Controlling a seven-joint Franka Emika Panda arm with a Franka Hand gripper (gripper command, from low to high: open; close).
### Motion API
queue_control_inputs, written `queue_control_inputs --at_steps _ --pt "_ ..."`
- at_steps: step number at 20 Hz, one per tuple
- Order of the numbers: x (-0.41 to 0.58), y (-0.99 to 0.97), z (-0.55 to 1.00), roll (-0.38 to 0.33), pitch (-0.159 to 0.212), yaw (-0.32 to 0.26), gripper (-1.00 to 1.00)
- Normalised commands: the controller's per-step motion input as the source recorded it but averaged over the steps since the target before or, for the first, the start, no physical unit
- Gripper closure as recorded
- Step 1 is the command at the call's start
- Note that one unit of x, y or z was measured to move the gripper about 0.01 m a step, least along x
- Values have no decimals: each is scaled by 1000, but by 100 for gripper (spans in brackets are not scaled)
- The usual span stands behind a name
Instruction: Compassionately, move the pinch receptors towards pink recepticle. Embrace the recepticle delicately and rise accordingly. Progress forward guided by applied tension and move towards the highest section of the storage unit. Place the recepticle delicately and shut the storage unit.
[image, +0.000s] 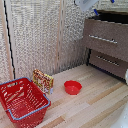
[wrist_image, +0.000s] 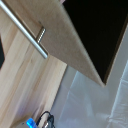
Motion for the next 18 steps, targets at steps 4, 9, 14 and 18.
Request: queue_control_inputs --at_steps 4,9,14,18 --pt "68 386 -441 -342 134 83 -100" --pt "274 304 -513 -343 63 118 -100" --pt "573 265 -561 -328 1 127 -100" --pt "398 -4 -329 -311 -1 228 -100"
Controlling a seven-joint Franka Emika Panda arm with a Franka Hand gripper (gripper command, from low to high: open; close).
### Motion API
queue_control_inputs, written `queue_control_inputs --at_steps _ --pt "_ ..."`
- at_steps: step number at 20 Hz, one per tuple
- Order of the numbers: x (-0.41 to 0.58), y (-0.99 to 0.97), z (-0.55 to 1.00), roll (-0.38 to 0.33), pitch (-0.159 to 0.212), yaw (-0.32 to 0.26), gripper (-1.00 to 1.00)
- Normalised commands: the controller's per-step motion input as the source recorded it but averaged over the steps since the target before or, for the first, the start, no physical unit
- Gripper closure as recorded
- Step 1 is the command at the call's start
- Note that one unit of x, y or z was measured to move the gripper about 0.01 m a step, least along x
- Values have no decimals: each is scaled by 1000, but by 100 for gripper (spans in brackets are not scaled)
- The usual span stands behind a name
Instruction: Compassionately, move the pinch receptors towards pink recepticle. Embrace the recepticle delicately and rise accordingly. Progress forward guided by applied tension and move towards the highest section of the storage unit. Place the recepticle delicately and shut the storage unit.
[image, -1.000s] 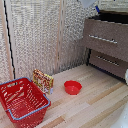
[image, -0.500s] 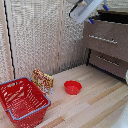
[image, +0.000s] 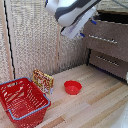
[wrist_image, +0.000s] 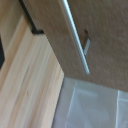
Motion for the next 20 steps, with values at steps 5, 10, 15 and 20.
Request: queue_control_inputs --at_steps 5,10,15,20 --pt "1 -154 -4 -103 -14 340 -100" --pt "-85 -327 46 -63 12 263 -100" --pt "-297 -368 97 -26 79 156 -100" --pt "-391 -235 91 -58 119 76 -100"
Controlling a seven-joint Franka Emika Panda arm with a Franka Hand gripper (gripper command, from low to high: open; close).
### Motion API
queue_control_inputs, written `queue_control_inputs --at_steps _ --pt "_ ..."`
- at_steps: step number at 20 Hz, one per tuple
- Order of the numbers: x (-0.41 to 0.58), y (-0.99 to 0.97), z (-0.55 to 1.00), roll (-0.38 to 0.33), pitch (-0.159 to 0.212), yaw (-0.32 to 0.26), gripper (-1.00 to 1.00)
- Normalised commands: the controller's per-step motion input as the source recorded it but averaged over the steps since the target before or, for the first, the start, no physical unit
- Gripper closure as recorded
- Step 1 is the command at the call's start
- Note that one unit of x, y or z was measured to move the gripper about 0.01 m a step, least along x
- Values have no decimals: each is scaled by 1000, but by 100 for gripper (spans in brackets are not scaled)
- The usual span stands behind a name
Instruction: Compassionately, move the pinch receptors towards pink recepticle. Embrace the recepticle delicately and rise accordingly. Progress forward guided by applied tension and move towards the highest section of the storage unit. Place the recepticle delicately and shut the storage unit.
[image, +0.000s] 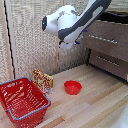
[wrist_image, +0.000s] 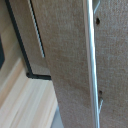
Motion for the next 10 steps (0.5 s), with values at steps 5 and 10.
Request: queue_control_inputs --at_steps 5,10 --pt "-426 -299 47 -56 88 65 -100" --pt "-342 -486 70 -21 21 66 -100"
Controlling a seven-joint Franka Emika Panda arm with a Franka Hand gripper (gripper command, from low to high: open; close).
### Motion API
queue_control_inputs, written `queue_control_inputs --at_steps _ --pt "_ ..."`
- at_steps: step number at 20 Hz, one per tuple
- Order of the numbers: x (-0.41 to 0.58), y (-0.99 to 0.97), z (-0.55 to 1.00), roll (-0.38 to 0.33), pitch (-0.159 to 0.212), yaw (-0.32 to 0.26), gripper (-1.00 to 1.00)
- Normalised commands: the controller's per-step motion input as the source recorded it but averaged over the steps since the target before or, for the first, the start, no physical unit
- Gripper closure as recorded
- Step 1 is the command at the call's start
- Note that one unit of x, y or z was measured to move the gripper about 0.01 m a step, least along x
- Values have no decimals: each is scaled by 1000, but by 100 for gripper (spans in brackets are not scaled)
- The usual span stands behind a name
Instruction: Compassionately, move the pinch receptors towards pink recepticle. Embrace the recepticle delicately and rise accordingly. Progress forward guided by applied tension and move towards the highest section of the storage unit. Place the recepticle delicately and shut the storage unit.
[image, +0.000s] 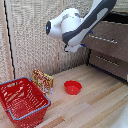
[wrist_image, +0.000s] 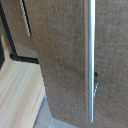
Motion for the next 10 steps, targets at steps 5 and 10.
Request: queue_control_inputs --at_steps 5,10 --pt "-76 -629 253 -12 -13 73 -100" --pt "-41 -551 229 -14 -1 97 -100"
